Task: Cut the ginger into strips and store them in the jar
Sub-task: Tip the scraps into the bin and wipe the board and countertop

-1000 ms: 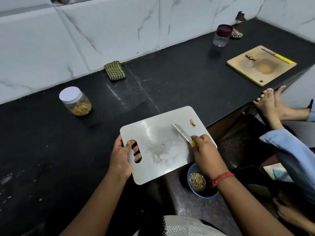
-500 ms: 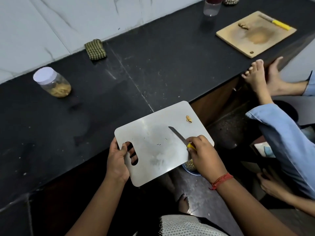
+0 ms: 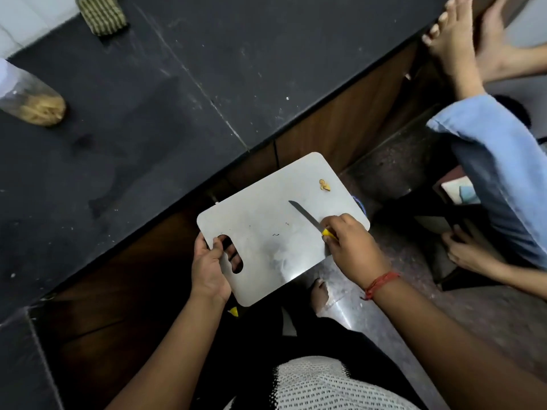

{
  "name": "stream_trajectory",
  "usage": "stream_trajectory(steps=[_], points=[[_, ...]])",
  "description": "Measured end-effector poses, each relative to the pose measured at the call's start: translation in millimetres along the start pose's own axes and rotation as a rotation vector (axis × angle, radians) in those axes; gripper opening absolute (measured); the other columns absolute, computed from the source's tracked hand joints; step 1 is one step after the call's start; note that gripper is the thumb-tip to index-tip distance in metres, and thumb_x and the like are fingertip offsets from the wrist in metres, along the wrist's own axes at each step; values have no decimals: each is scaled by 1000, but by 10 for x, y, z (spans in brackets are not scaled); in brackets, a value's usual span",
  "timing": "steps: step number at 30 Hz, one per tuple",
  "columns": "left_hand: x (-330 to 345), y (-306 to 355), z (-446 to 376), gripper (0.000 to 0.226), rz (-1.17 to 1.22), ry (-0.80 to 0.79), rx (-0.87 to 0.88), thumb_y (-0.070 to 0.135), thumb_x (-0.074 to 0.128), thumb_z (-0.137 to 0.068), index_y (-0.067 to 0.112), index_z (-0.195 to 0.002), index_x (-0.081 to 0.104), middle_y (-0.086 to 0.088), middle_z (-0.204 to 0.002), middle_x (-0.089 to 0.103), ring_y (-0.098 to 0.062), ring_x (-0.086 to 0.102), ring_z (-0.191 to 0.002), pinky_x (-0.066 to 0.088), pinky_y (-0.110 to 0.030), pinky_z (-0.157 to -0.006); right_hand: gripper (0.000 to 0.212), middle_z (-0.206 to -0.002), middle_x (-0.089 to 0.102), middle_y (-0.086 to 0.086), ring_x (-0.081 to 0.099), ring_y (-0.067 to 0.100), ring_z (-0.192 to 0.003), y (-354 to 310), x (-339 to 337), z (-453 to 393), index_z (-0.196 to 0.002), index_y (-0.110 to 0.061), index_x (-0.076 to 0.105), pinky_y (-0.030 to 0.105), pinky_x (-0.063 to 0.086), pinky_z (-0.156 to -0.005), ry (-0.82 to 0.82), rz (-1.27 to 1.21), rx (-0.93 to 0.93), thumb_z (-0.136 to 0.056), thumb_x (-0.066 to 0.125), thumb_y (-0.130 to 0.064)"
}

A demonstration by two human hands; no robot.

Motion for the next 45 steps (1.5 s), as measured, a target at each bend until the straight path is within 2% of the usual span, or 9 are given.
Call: stream_trajectory(steps=[5, 9, 15, 24, 29, 35, 39, 42, 45], points=[[-87, -344, -154, 27, -129, 117, -54, 12, 40, -109, 28, -106, 60, 9, -76, 70, -16, 59, -74, 41, -32, -63, 24, -100, 57, 2, 56, 24, -93, 328, 423, 79, -111, -20, 61, 37, 50, -74, -39, -16, 81, -88, 55, -15], [-142, -642, -393, 25, -195, 136, -77, 7, 39, -108, 23, -114, 57, 5, -75, 57, -9, 46, -55, 33, -22, -48, 26, -102, 58, 5, 56, 27, -96, 646, 829, 31, -112, -19, 59, 40, 51, -74, -90, -4, 135, -87, 55, -16], [-67, -1094, -789, 26, -278, 83, -99, 6, 34, -108, 22, -100, 53, 8, -62, 47, -12, 32, -49, 23, -23, -47, 25, -97, 59, 13, 57, 37, -90, 1175, 1428, -197, -107, -12, 59, 42, 50, -71, -158, 13, 184, -83, 57, -14], [-101, -1652, -1390, 25, -372, 103, -133, 9, 33, -109, 22, -109, 54, 8, -58, 51, -10, 38, -44, 31, -22, -45, 24, -93, 62, 16, 60, 35, -87, 1991, 2312, -641, -94, -15, 61, 35, 50, -72, -256, -114, 359, -70, 66, -11], [0, -1795, -1627, 25, -404, 89, -124, 9, 37, -108, 14, -125, 55, 6, -66, 59, -14, 43, -50, 35, -25, -48, 19, -98, 66, 15, 61, 34, -95, 2436, 2619, -846, -94, -16, 58, 33, 49, -76, -228, -162, 544, -75, 61, -13], [131, -1848, -1839, 21, -484, 60, -115, 2, 33, -106, 11, -110, 52, -3, -72, 46, -18, 34, -50, 23, -29, -50, 25, -107, 63, 22, 60, 37, -103, 2728, 2708, -1023, -100, -7, 54, 34, 47, -78, -210, -124, 730, -79, 61, -16], [181, -1797, -1866, 22, -482, 63, -128, 3, 34, -106, 14, -112, 52, -5, -78, 48, -18, 38, -53, 24, -27, -48, 21, -95, 60, 17, 60, 29, -95, 2620, 2676, -1019, -85, -18, 46, 31, 44, -75, -241, -155, 673, -76, 65, -16], [185, -1732, -1804, 26, -472, 80, -137, 2, 34, -105, 15, -112, 55, -6, -81, 51, -17, 41, -54, 24, -27, -49, 28, -84, 50, 6, 47, 17, -82, 2481, 2614, -959, -71, -20, 37, 27, 35, -70, -241, -200, 617, -76, 63, -13], [180, -1625, -1698, 25, -464, 90, -129, 2, 34, -105, 16, -110, 54, -3, -80, 52, -15, 42, -53, 26, -25, -48, 18, -82, 57, 10, 53, 27, -80, 2286, 2518, -868, -74, -19, 46, 30, 35, -65, -201, -251, 569, -73, 59, -7]])
Point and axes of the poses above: each hand's wrist, its own z-axis away from the middle knuckle, its own x-axis out of the palm, y = z × x, the point moved 5 cm from there along -z, towards the middle knuckle
